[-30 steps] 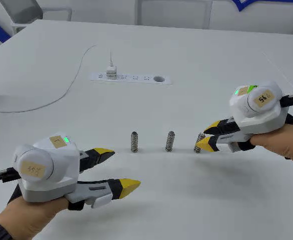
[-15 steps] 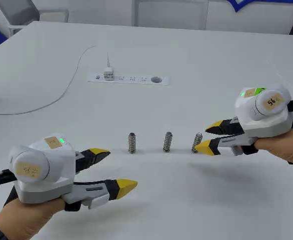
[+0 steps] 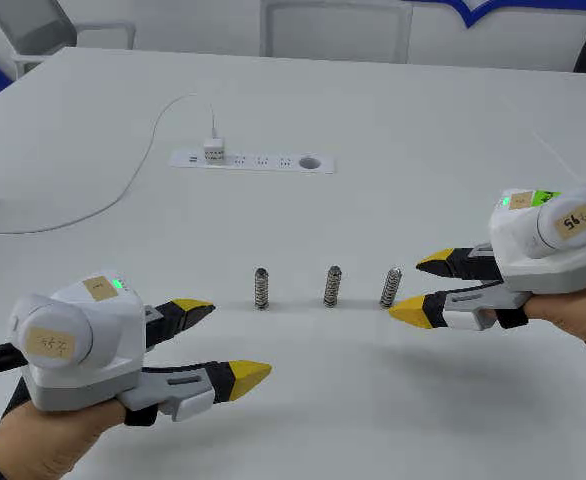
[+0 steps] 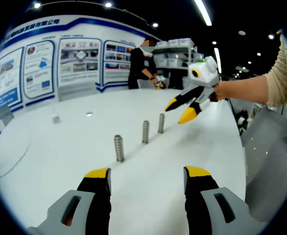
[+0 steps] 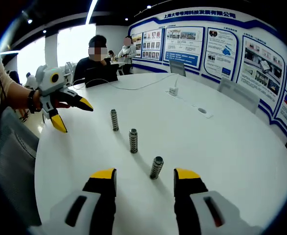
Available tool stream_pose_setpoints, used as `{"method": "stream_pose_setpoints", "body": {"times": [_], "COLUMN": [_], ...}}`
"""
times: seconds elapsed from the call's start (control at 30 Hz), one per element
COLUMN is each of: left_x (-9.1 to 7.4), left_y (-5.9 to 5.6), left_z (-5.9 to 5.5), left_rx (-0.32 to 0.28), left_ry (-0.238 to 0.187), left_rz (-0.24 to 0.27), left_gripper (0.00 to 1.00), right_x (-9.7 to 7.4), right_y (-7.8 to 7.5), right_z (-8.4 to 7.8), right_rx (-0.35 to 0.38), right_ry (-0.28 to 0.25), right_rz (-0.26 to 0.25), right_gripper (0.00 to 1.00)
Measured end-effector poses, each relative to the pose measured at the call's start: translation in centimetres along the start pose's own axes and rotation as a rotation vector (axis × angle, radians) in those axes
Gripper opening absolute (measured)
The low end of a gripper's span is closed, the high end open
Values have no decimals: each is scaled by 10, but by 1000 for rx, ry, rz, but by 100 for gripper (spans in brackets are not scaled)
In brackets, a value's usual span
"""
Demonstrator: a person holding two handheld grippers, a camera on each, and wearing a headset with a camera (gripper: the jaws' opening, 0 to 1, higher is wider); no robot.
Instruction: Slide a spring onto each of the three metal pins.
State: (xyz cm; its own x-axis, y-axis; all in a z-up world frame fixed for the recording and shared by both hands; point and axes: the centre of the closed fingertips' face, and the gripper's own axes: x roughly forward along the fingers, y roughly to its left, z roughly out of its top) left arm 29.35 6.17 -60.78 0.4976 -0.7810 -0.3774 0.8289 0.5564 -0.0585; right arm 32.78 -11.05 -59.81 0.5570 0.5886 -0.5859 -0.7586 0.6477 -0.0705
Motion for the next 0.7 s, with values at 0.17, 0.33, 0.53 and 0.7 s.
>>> {"method": "stream_pose_setpoints", "body": {"times": [0.17, 0.33, 0.53, 0.7], "left_x": [-1, -2, -2, -3], "left_y": [1, 3, 4, 3], "left_z": [-1, -1, -2, -2], "left_rx": [-4, -8, -14, -17], "left_ry": [0, -2, -6, -8], "left_rz": [4, 10, 14, 16], "left_gripper": [62, 62, 63, 63], "right_x": [-6, -11, -17, -20], "right_y": [3, 5, 11, 15], "right_z": [1, 2, 5, 3], "right_rx": [14, 22, 20, 17], "right_ry": [-33, -51, -84, -95], "right_rz": [3, 0, 5, 8], "right_gripper": [51, 52, 56, 58]}}
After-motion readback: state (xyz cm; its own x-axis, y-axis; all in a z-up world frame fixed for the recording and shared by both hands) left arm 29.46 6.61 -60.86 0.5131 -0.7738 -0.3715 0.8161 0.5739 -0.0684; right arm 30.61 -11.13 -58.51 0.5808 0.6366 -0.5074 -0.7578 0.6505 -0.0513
